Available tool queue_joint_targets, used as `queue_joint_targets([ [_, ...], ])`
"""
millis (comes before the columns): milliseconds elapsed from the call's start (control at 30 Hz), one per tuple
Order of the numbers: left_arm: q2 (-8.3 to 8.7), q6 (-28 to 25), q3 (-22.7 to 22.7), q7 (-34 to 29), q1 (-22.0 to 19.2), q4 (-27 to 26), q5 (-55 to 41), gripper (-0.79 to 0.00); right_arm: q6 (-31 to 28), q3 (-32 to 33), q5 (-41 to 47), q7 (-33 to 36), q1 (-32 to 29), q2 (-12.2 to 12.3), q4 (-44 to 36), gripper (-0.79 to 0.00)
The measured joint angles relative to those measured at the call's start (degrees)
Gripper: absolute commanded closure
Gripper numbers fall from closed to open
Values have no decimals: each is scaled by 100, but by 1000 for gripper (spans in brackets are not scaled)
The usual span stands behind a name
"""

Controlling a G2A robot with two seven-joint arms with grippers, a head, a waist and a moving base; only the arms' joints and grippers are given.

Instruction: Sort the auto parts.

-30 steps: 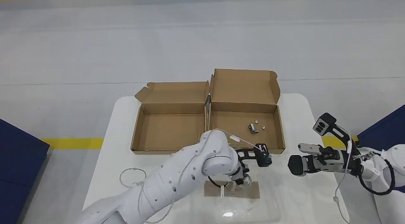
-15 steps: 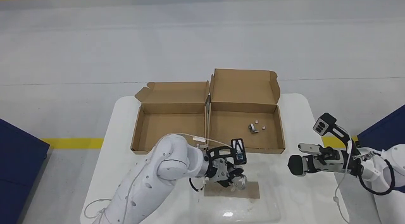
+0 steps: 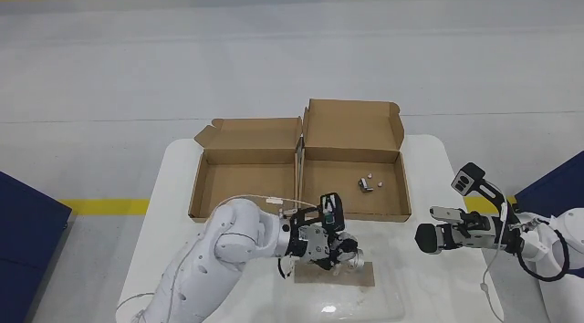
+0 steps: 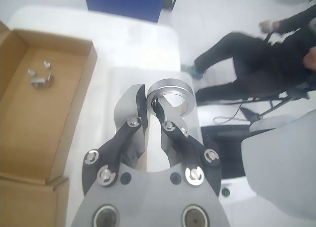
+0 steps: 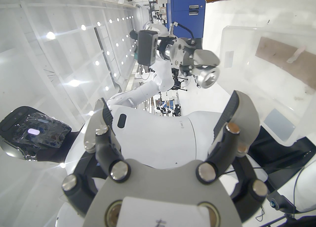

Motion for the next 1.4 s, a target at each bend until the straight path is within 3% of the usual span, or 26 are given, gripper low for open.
queue_joint_targets([
  [67,65,-406,-210,403,195,38,35,0,0,0,0,0,0,0,0,-785],
  [167,159,-496,-282,976,409,-137,92,0,0,0,0,0,0,0,0,-785],
  [467,545,-481,156,2960,398,-6,833,0,0,0,0,0,0,0,0,-785],
  [867,564,-419,147,3068,420,-27,911,0,0,0,0,0,0,0,0,-785],
  [967,595,-467,-1,3459,595,-205,994,0,0,0,0,0,0,0,0,-785],
  [1200,748,-482,-259,4967,1071,-588,1835,0,0,0,0,0,0,0,0,-785],
  [1400,849,-481,-320,6995,1313,-494,2913,0,0,0,0,0,0,0,0,-785],
])
